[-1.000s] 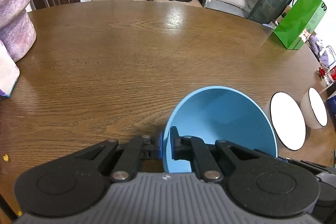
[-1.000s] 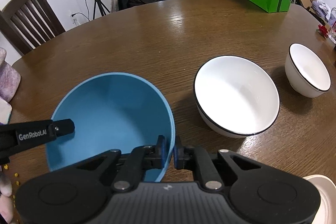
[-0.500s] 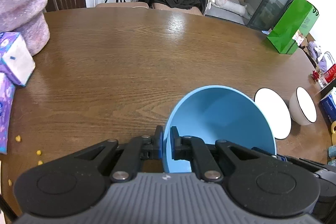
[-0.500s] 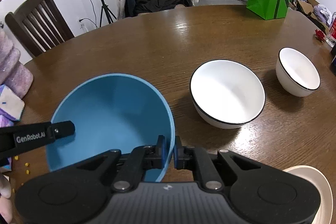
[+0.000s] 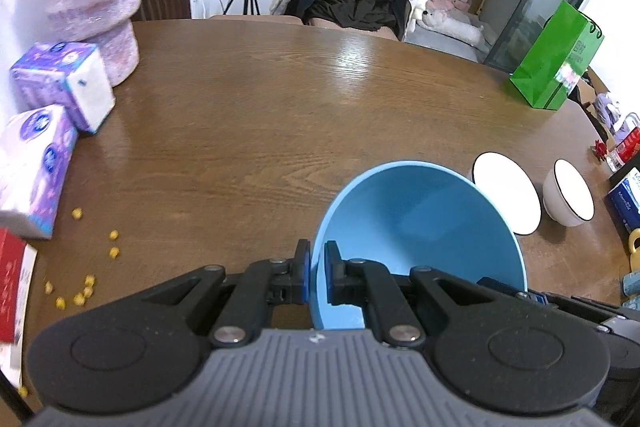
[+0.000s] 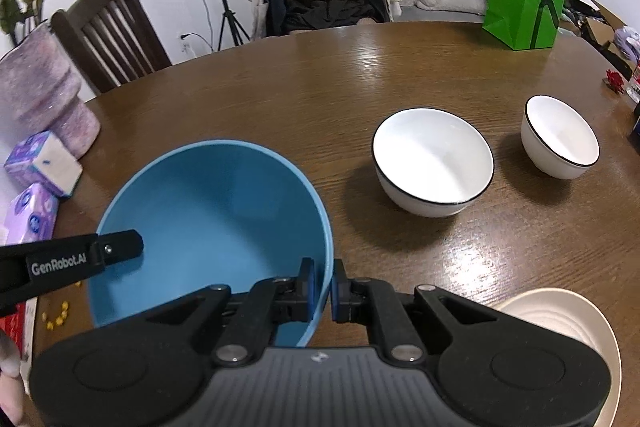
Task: Organize plates and bowls
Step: 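Lift the blue bowl with both grippers and carry it back toward the plates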
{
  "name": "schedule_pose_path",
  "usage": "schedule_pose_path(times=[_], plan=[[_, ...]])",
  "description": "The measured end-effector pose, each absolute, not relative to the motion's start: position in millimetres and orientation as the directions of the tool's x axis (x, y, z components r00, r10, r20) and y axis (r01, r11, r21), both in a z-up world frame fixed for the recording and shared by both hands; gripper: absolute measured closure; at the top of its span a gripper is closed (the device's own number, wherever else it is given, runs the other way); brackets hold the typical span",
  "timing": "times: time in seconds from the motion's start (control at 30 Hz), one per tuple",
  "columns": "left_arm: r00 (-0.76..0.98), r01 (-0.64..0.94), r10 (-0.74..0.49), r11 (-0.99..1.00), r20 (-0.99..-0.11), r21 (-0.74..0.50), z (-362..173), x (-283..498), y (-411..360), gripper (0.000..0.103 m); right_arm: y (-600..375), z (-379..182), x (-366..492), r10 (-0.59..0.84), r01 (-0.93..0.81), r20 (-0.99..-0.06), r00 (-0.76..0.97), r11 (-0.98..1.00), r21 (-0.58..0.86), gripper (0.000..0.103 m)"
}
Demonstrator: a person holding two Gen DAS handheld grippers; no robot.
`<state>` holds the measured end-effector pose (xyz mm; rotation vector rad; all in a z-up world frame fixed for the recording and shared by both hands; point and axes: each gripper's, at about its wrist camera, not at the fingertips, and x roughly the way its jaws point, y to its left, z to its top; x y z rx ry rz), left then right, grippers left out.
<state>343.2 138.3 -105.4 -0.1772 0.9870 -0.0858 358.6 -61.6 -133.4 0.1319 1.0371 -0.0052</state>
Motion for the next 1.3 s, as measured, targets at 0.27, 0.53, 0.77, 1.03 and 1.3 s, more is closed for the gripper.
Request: schedule_pose_path(times=[0.27,0.53,0.77,1.03,1.3], plan=[[0.56,-0.04,-0.121,0.984,-0.82,-0.173,-95.7,301.9,144.1,0.095,-56.6,-122.5,325.1,0.092,0.01,-0.85,0.519,0.993,0.114,0.096],[0.57,-0.069,-0.093,0.985,-0.816,-0.16,-86.7,263.7,147.5,0.095,-52.7,-113.5,294.3,0.12,-0.037,-0.843,0.524,0.992,0.118,0.096],[0.574,-0.107,-0.071,0.981,-0.815,-0.161,-83.8,232.0,147.7,0.095,-52.1,-106.7,270.2,0.147,-0.087,-0.839,0.524,0.989,0.119,0.096],[0.584,-0.153,-0.041,0.975,-0.81,-0.161,-79.1,200.7,146.7,0.095,-52.0,-99.1,247.3,0.183,-0.16,-0.832,0.525,0.98,0.114,0.096],[0.587,-0.192,-0.015,0.969,-0.809,-0.157,-77.1,173.2,144.1,0.095,-52.7,-94.7,228.6,0.212,-0.221,-0.829,0.517,0.969,0.109,0.096]])
